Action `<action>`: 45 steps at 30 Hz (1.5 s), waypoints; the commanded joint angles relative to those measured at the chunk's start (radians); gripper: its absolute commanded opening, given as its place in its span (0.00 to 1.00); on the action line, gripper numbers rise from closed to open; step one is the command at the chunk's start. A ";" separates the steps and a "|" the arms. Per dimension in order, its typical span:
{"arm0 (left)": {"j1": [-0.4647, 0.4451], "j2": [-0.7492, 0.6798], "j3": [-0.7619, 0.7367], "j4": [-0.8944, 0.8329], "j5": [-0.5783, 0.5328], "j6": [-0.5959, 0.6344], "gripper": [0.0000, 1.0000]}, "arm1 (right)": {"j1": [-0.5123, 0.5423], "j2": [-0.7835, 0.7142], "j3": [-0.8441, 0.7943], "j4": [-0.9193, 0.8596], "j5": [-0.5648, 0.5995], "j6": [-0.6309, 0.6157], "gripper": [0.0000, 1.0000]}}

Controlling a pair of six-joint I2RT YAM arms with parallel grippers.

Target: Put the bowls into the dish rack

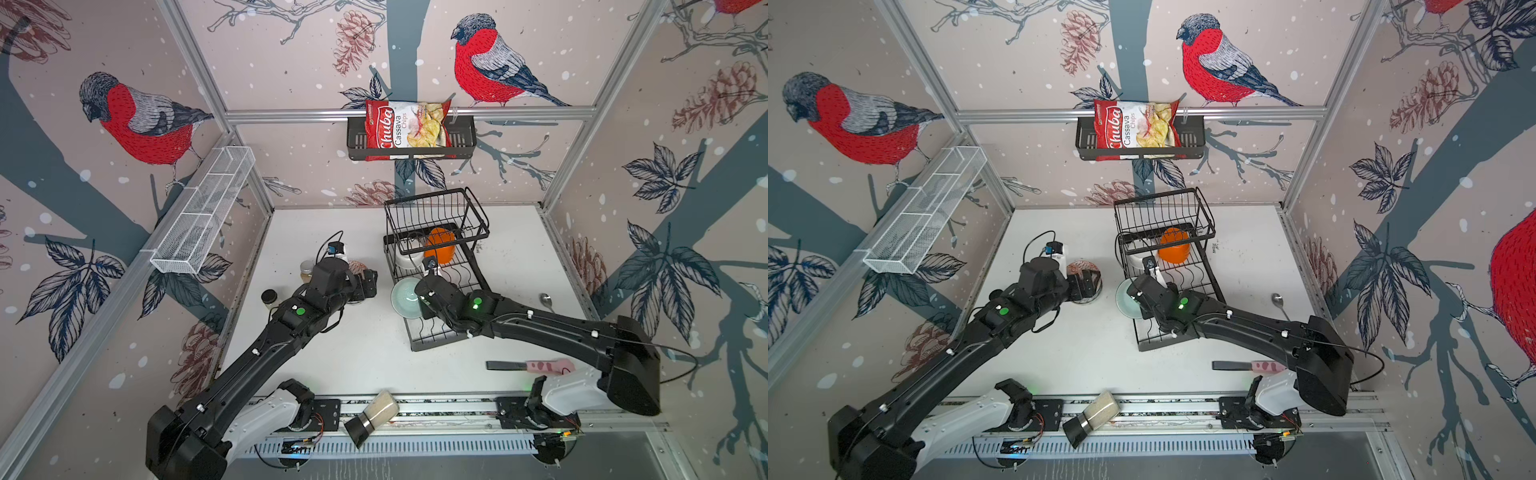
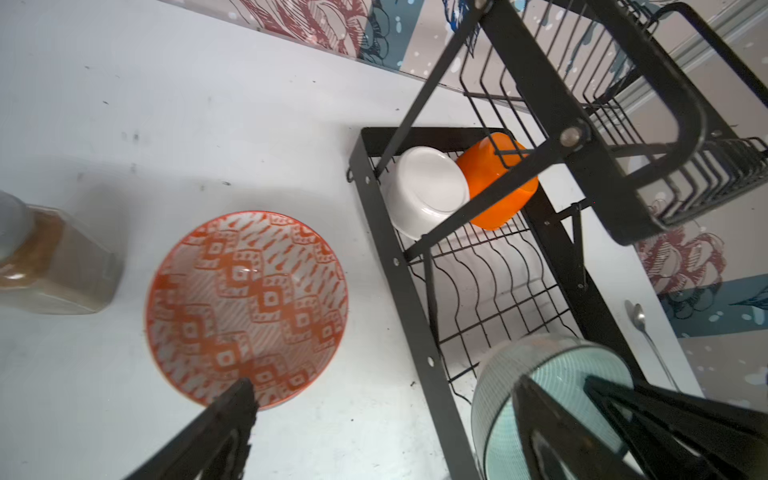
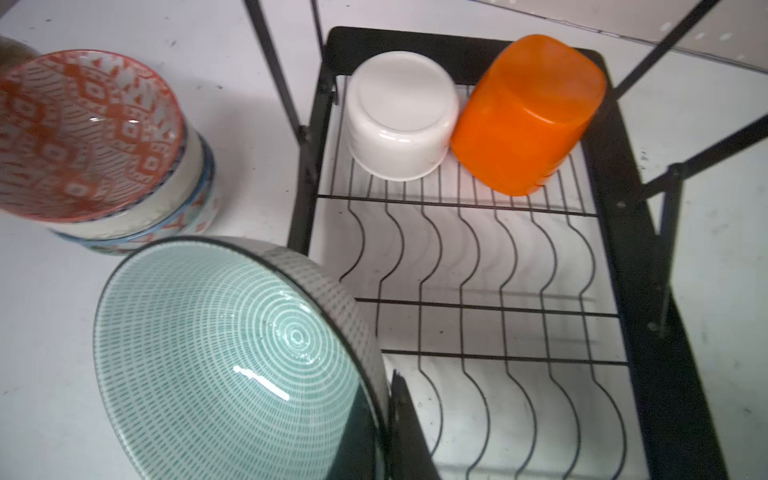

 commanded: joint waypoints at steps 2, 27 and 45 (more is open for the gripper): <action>-0.067 0.032 -0.021 0.092 -0.020 -0.024 0.96 | -0.032 -0.005 -0.008 -0.031 0.121 0.029 0.00; -0.169 0.060 -0.117 0.237 -0.011 -0.036 0.96 | -0.156 0.058 -0.078 -0.017 0.522 0.027 0.00; -0.169 0.067 -0.131 0.252 -0.013 -0.037 0.96 | -0.174 0.169 -0.053 0.027 0.664 -0.046 0.00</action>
